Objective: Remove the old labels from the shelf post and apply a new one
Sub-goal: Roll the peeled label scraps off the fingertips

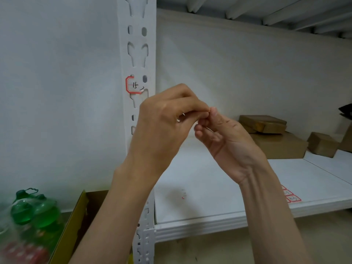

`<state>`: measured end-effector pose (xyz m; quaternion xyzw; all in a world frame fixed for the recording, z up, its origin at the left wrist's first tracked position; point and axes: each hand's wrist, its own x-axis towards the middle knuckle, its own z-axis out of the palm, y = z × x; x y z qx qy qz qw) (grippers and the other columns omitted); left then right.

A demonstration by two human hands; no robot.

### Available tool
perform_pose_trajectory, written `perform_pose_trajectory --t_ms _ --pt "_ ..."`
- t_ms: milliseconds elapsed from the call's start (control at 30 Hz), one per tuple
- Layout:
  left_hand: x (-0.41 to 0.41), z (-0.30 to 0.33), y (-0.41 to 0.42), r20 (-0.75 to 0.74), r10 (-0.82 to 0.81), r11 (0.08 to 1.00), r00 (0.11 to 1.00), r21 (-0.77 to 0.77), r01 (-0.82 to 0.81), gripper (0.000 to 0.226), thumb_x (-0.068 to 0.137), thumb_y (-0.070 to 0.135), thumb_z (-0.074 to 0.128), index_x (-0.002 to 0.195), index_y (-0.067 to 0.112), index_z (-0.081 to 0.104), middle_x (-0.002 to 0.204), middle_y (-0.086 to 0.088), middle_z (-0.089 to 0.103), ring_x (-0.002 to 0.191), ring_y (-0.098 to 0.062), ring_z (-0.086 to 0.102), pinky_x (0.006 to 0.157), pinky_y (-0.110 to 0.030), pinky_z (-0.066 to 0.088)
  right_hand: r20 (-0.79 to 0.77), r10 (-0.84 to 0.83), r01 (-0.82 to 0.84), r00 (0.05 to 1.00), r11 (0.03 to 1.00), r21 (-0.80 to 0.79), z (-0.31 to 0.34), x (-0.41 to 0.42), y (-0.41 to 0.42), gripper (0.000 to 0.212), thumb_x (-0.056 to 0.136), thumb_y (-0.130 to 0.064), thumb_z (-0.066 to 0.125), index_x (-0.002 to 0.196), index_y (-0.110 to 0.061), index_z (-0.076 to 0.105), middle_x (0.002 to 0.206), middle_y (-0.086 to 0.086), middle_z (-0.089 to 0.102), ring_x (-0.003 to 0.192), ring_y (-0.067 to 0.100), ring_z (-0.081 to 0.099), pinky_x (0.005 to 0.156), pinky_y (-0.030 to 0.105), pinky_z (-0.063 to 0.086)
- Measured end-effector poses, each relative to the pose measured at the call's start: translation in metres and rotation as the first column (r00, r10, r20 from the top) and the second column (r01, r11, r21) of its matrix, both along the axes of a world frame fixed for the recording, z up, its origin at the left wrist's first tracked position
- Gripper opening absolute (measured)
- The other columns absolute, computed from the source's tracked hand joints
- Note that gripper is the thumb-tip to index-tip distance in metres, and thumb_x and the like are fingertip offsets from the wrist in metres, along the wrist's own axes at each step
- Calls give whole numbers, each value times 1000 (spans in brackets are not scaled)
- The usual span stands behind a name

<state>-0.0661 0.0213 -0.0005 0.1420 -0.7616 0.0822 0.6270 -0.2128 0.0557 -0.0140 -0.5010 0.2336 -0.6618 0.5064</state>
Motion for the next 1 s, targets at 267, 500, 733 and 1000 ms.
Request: perform_pose_trajectory --t_ms 267,500,733,1000 --pt "-7 -8 -4 25 41 999 999 -16 -41 6 85 8 78 90 8 82 82 -3 74 71 -13 67 63 -31 55 31 30 -31 999 999 16 -6 -9 -3 17 85 -17 60 92 -3 66 60 2 55 63 9 62 72 20 56" --pt "-10 -8 -4 32 -20 994 999 105 16 4 84 13 79 87 13 82 81 0 73 70 -12 68 61 -32 55 31 29 -30 999 999 42 -10 -15 -3 12 83 -18 62 86 -7 67 75 3 61 67 11 63 68 19 56" --pt "-10 -5 -1 135 -107 976 985 204 78 5 84 16 79 84 11 77 80 5 69 72 -10 66 62 -30 55 7 30 -31 1000 996 83 -18 -20 -3 16 80 -21 62 76 -7 68 65 4 57 57 10 60 61 19 55" --pt "-6 -1 3 153 -200 933 968 332 140 3 82 15 81 82 16 78 81 7 70 78 -8 67 63 -22 55 22 89 -90 996 994 59 -23 -17 -6 19 86 -21 56 89 -3 59 69 6 49 61 9 58 61 19 54"
